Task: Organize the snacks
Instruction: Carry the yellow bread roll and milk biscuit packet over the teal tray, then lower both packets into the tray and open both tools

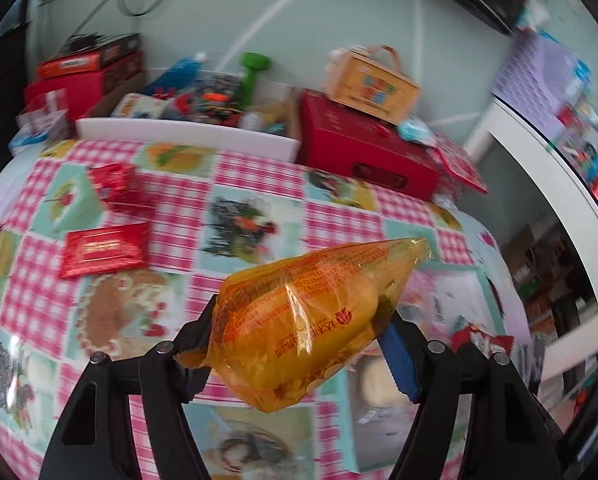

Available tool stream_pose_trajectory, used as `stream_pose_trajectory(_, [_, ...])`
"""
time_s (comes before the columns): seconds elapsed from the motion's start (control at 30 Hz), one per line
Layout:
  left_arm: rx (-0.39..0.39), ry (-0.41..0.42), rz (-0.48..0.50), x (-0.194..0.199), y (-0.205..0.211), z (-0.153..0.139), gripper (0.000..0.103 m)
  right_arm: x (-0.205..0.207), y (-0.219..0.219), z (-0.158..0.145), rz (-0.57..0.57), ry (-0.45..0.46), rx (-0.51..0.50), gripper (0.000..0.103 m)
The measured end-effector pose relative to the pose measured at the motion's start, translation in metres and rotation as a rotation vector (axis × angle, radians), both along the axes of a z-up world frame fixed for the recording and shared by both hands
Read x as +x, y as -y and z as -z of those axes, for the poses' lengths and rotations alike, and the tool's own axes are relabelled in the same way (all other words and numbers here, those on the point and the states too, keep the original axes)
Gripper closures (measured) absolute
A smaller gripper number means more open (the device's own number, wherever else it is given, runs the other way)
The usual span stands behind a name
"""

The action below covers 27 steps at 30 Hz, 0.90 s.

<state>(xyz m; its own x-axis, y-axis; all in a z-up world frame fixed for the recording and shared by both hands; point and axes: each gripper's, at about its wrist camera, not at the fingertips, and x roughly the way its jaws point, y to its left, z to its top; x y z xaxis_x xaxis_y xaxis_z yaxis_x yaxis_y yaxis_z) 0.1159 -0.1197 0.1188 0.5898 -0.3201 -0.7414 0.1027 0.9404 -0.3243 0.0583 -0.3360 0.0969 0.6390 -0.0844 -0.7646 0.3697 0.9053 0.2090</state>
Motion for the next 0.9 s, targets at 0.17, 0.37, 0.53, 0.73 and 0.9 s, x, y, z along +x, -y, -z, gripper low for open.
stream_pose_trajectory(0.17, [0.021,0.005,0.122,-0.008,0.046,0.0,0.029,-0.005,0.03,0.009,0.05,-0.025,0.021,0.039])
stream_pose_trajectory(0.37, [0.049,0.002,0.224,-0.016,0.085,0.008,0.029,-0.018,0.065,0.011,0.122,-0.025,0.014,0.039])
stream_pose_trajectory(0.53, [0.077,0.018,0.263,-0.02,0.104,0.015,0.029,-0.031,0.102,0.019,0.231,-0.044,0.023,0.038])
stream_pose_trajectory(0.73, [0.096,0.037,0.303,-0.023,0.122,0.022,0.029,-0.04,0.131,0.03,0.305,-0.061,0.051,0.038])
stream_pose_trajectory(0.9, [0.112,0.052,0.333,-0.024,0.138,0.028,0.029,-0.04,0.14,0.041,0.32,-0.072,0.081,0.038])
